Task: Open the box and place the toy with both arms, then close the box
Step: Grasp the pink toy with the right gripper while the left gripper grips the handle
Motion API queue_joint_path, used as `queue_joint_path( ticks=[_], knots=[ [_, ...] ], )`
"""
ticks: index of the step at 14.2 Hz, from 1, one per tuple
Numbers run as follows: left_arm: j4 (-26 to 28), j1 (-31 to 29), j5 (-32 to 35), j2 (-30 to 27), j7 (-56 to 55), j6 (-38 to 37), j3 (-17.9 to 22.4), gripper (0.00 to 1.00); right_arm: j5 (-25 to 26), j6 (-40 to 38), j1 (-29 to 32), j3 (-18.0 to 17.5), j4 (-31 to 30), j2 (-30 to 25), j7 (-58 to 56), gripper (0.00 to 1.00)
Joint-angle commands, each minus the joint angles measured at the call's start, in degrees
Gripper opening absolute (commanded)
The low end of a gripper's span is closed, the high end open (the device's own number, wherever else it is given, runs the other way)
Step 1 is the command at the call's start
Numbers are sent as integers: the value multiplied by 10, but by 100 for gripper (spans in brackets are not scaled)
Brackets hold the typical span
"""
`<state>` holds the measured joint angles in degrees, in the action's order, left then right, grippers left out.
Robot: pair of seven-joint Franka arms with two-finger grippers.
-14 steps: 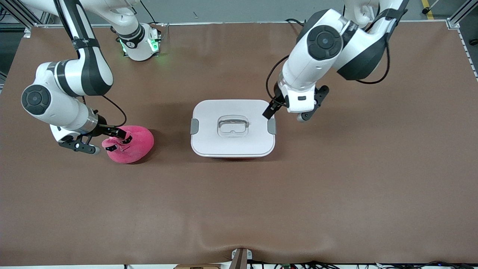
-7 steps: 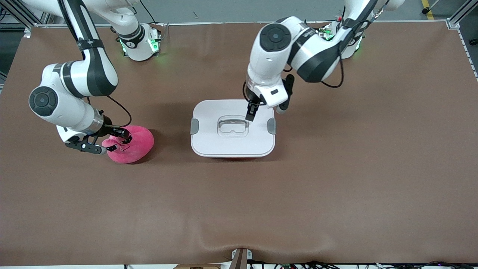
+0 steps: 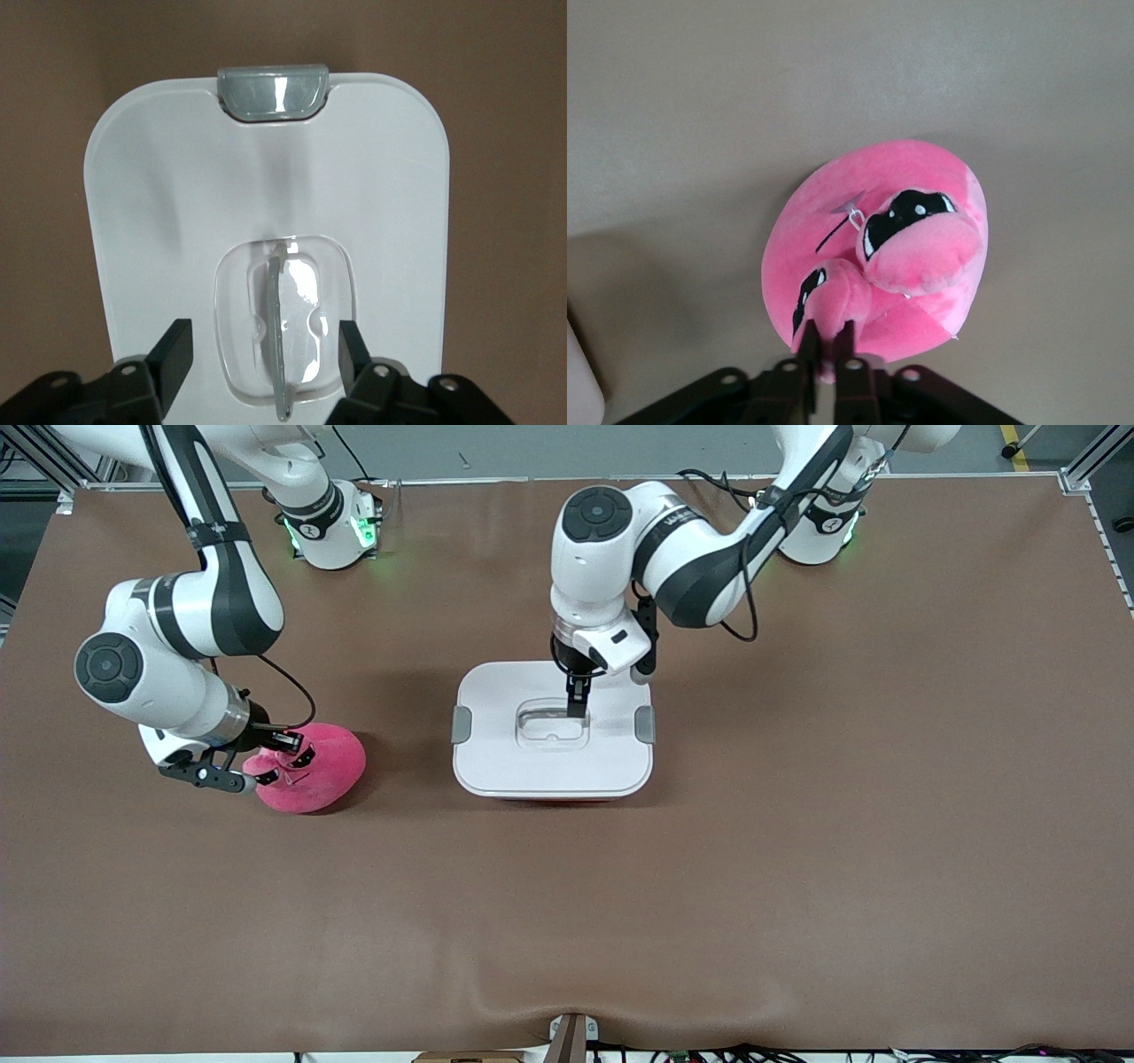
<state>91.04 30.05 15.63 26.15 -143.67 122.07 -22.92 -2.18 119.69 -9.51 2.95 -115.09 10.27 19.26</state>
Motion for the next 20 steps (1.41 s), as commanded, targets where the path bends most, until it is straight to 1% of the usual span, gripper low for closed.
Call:
queue_joint_path(
  ticks=[1,3,6,8,10,13,14,15,17,19,20],
  knots=[
    [-17,19,53,21,-60,15,3,70,-9,-8,-5,3,14,2,1,0],
    [-24,23,60,30,-70,20,3,67,-9,-32,-5,3,33,2,-14,0],
    [-50,37,69,58,-75,21,6,60,-8,-82,-5,4,81,3,-51,0],
    [-50,38,80,61,-76,21,7,57,-5,-117,-5,4,107,1,-62,0],
    [-51,38,81,65,-76,23,7,55,-5,-150,-6,3,137,1,-104,0],
    [-50,37,85,67,-76,25,8,53,-2,-190,-10,3,166,-2,-164,0],
    [-50,37,85,68,-75,26,7,50,-1,-202,-9,3,177,-2,-171,0],
    [-51,35,84,69,-75,29,8,49,0,-214,-9,3,188,-2,-173,0],
    [-50,36,85,72,-75,33,8,46,0,-229,-10,3,209,-1,-218,0],
    [-51,36,84,72,-75,33,9,43,0,-230,-14,3,216,-1,-231,0],
    [-51,36,84,72,-76,34,10,43,0,-231,-14,3,217,-2,-236,0]
  ],
)
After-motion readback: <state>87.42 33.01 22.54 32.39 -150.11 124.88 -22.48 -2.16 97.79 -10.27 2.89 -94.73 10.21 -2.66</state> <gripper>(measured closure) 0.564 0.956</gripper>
